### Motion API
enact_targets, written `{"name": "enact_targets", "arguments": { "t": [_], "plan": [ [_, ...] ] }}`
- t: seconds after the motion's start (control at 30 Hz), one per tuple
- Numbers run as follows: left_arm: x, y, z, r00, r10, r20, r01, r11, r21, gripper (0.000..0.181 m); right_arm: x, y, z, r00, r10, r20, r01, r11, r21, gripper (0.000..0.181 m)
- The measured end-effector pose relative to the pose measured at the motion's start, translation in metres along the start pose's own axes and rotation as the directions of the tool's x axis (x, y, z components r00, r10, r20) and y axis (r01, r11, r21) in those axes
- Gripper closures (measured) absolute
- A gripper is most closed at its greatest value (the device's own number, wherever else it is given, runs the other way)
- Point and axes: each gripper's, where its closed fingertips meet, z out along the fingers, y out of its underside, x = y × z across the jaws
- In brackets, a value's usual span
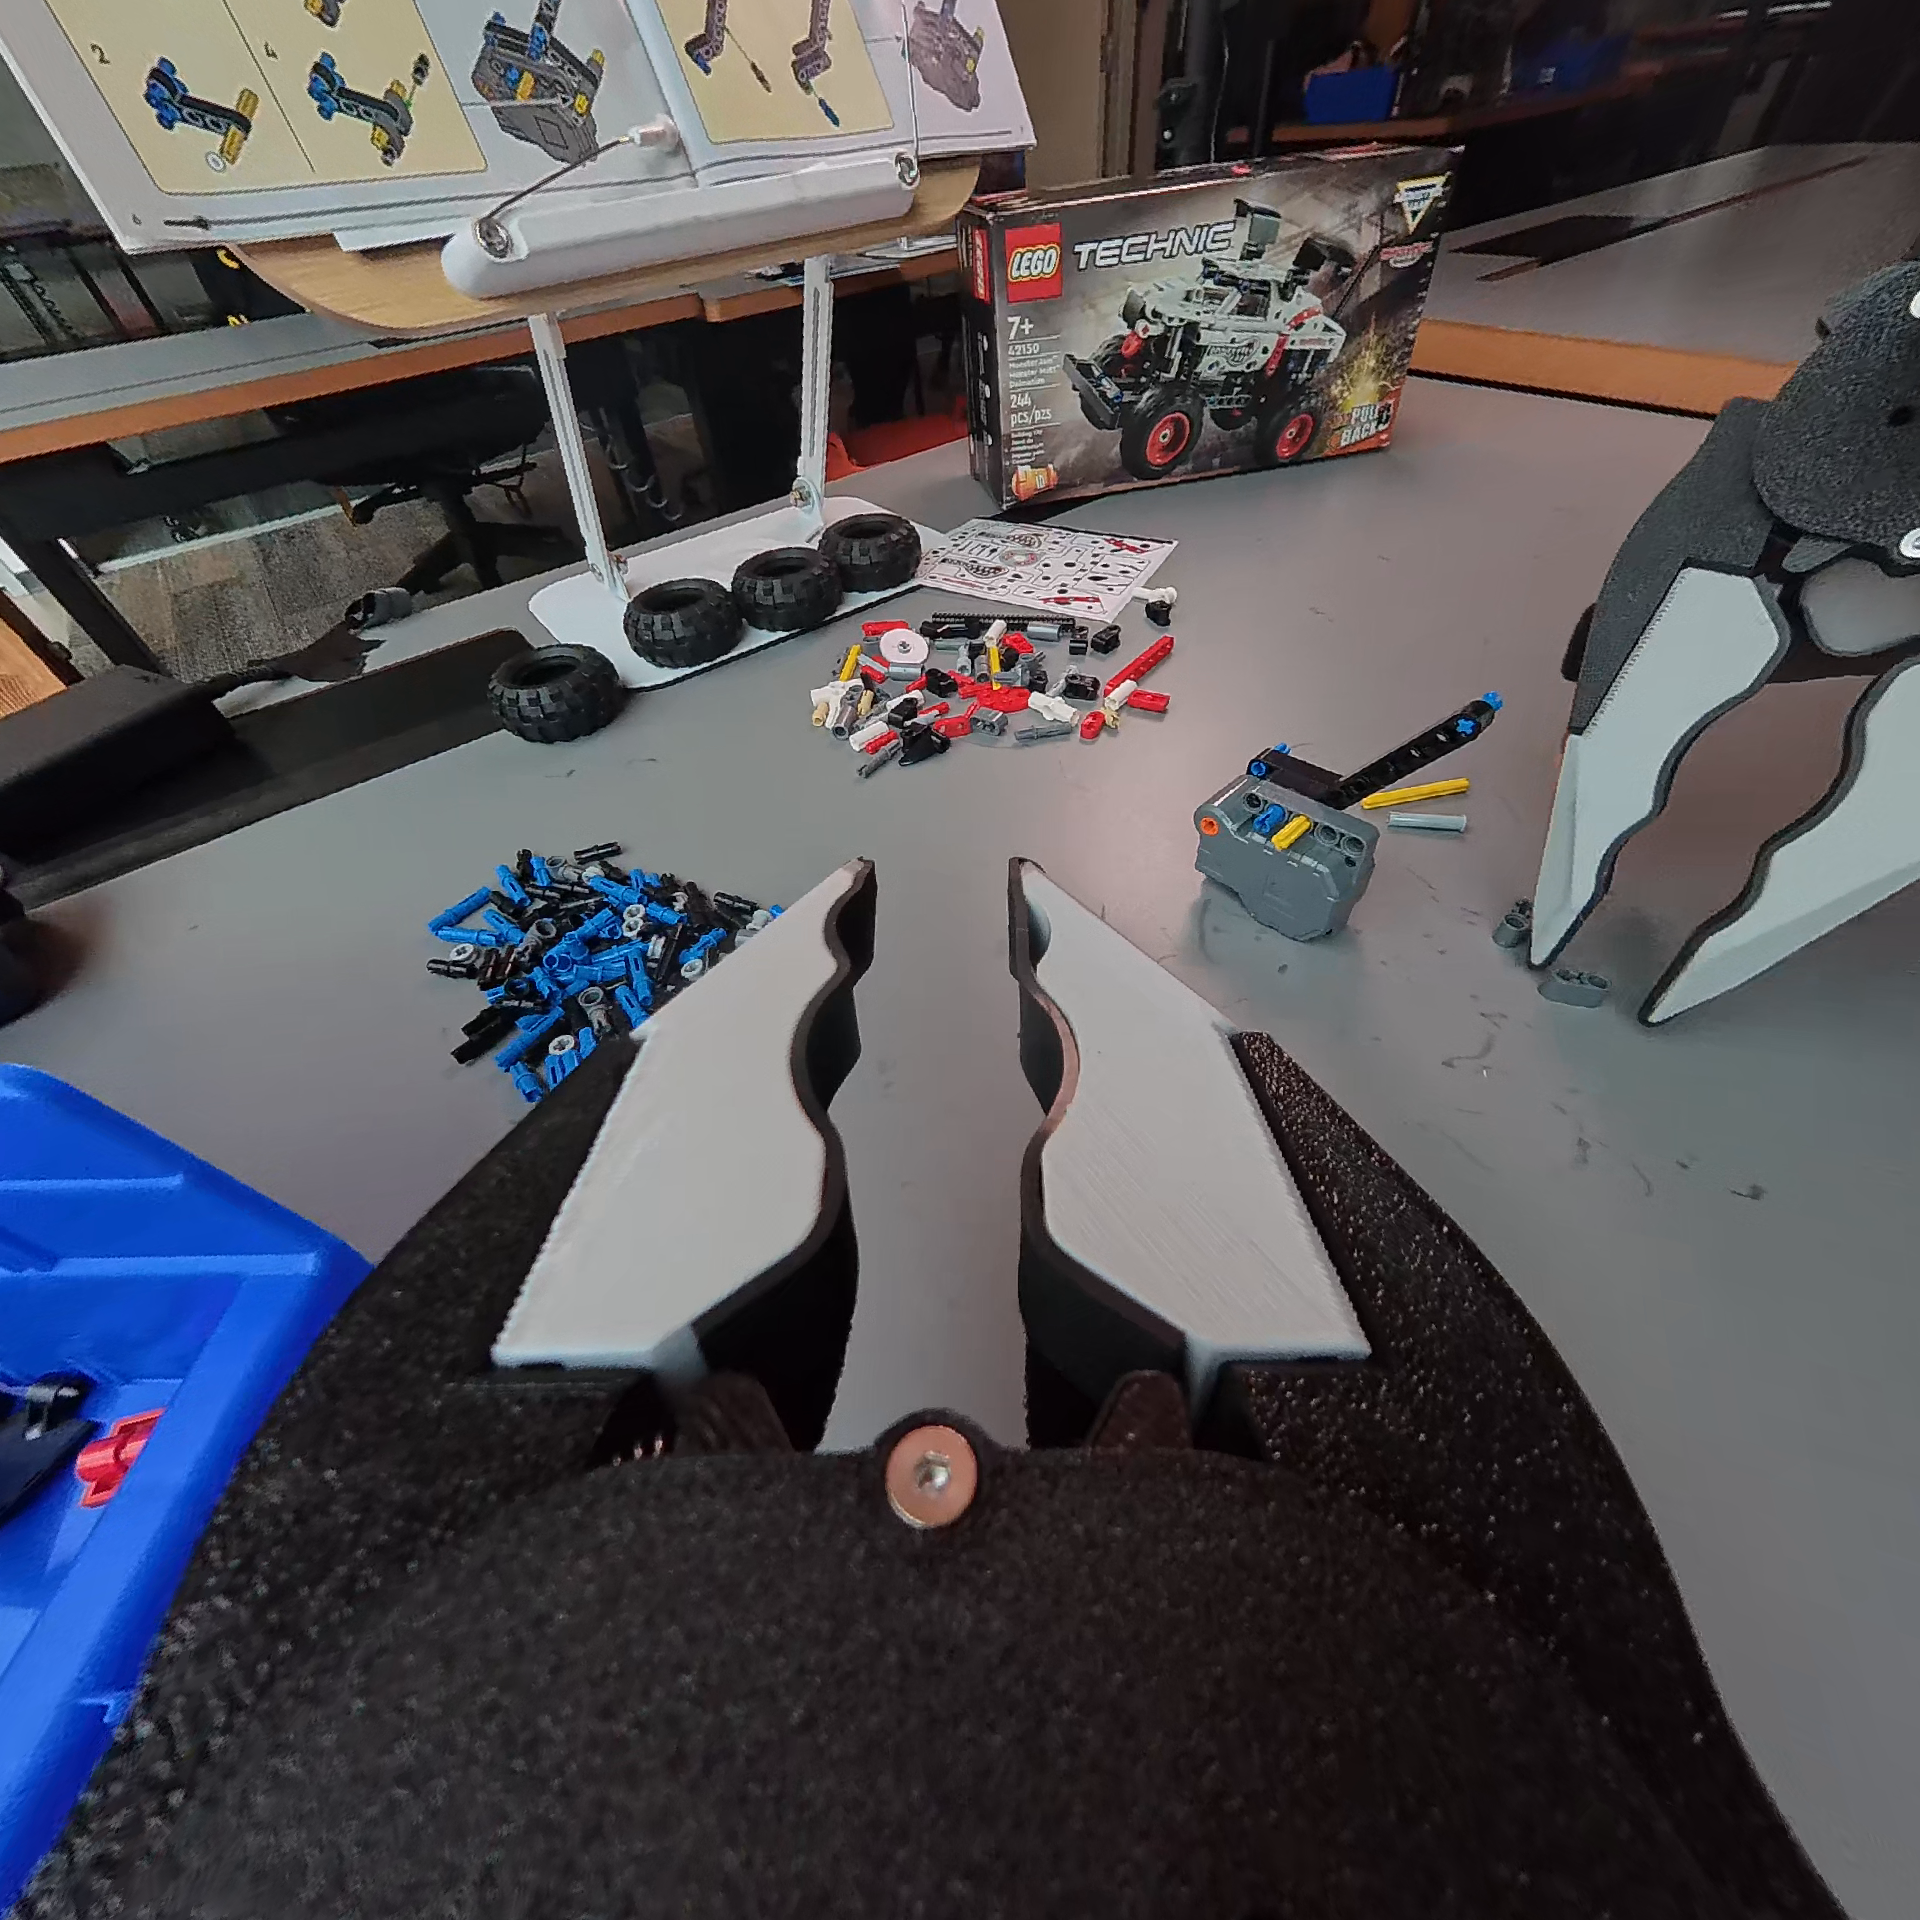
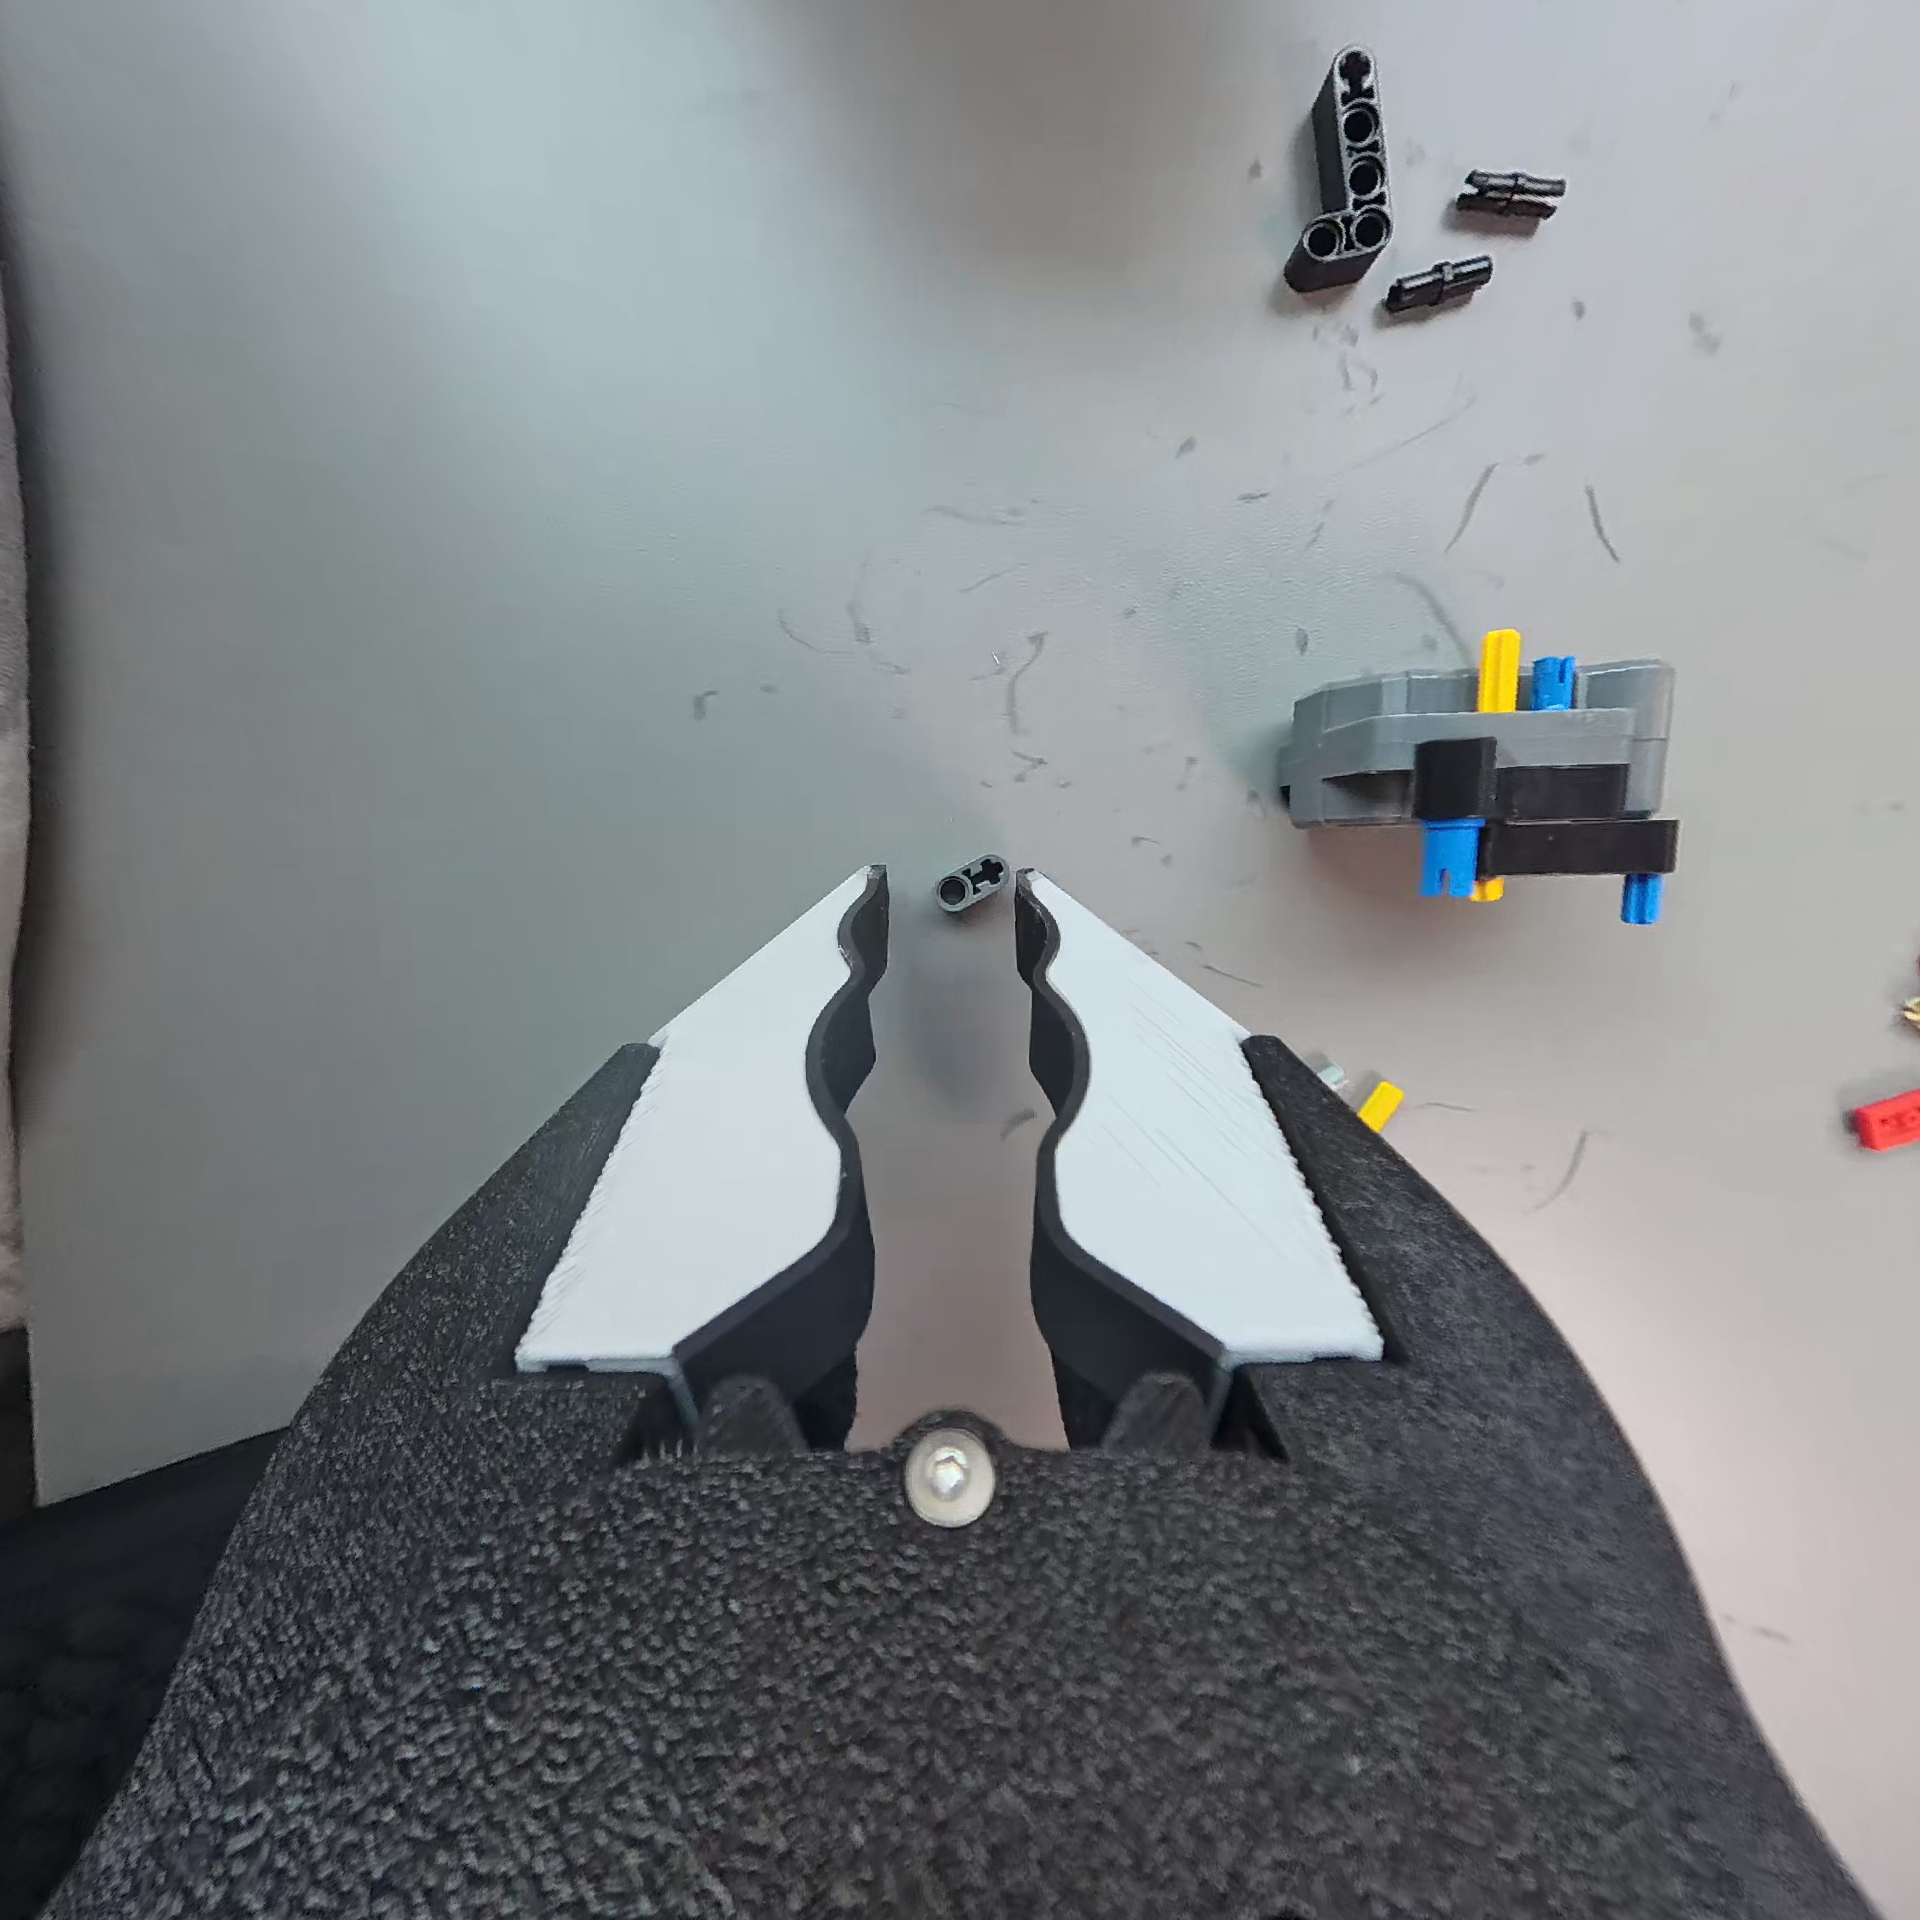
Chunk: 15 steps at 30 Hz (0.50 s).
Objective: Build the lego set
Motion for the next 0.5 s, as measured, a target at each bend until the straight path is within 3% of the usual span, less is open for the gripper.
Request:
{"name": "enact_targets", "arguments": {
  "t": [0.27,0.5],
  "plan": [
    [0.001,-0.001,0.0,1.0,-0.001,-0.005,0.001,1.0,0.003,0.155,0.002,0.004,-0.004,0.993,-0.115,0.023,0.115,0.993,-0.014,0.172],
    [-0.001,-0.002,-0.002,1.0,-0.006,0.0,0.006,1.0,0.007,0.155,0.007,0.006,-0.004,0.987,-0.157,0.032,0.158,0.987,-0.04,0.169]
  ]
}}
